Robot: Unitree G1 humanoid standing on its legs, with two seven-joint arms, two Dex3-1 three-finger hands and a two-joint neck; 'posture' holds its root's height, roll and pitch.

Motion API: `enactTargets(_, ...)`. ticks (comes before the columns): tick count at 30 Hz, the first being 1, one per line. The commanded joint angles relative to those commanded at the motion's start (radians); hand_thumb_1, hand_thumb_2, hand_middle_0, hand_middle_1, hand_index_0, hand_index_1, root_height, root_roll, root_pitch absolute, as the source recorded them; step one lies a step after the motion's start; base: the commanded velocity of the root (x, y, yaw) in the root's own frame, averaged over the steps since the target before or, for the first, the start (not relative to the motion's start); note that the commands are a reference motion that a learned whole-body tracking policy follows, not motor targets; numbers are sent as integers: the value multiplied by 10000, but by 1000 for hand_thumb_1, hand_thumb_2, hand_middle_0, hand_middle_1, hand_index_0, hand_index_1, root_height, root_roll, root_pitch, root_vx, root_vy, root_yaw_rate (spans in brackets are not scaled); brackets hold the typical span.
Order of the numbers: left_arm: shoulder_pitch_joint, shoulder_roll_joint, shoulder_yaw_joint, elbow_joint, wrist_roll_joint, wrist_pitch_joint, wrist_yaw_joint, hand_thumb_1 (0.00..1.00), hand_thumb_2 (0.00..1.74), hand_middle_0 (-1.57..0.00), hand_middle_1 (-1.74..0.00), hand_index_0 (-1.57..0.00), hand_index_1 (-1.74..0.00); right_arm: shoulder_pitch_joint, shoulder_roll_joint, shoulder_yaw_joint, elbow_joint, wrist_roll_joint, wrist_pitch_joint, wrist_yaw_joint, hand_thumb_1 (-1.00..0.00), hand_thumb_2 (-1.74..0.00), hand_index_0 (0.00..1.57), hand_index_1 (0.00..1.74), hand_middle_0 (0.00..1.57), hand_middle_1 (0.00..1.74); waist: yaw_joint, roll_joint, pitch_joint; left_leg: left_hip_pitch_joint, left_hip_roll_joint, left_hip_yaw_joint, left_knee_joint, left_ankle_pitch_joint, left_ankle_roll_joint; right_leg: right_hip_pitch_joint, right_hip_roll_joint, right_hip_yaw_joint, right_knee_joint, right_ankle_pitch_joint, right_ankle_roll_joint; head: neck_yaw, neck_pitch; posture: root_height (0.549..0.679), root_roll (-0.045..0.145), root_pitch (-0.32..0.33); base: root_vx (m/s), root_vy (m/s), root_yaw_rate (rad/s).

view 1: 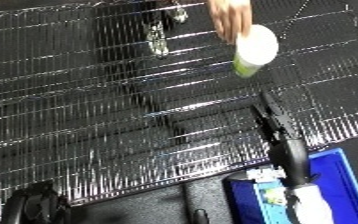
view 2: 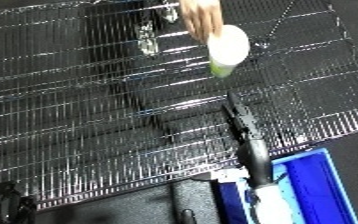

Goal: Pick up the object and place it into the box

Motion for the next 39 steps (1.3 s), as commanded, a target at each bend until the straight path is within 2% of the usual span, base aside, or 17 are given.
enactTargets(7, 143, 25, 5, -117, -15, 69, -47, 1000, 1740, -1570, -1740, -1570, -1740, 138, -6, -13, -6, -141, -154, -162, 0, 0, 0, 0, 0, 0, -28, -3, -17, 27, 2, 26, 87, -64, 21, -2, -31, 29, 66, -12, 22, 70, 42, 647, 53, -114, 19, 1, -25)
enactTargets(23, 319, 147, 124, -181, 99, 254, -156, 1000, 1740, -1570, -1740, -1570, -1740, 246, -249, -397, -200, -489, -463, -636, 0, 0, 0, 0, 0, 0, -156, -50, -23, 145, 76, 145, 57, -124, 53, -50, -1, 108, 49, 59, 130, 857, 403, 646, 44, -117, 9, -10, -43)
enactTargets(30, 295, 275, 231, -171, 184, 336, -252, 1000, 1740, -1570, -1740, -1570, -1740, 196, -419, -792, -125, -189, -465, -948, 0, 0, 0, 0, 0, 0, -211, -45, 14, 51, 94, 205, 238, -237, 85, -132, 12, 130, 117, 75, 143, 1314, 433, 645, 41, -117, 11, -29, -62)
enactTargets(39, 180, 337, 265, -204, 368, 521, -384, 1000, 1740, -1570, -1740, -1570, -1740, 115, -437, -923, 112, -151, -350, -1038, 0, 0, 0, 0, 0, 0, -277, 36, 72, -55, 113, 228, 428, -332, 107, -264, 1, 168, 241, 85, 132, 1850, 396, 643, 43, -117, 24, -31, -43)
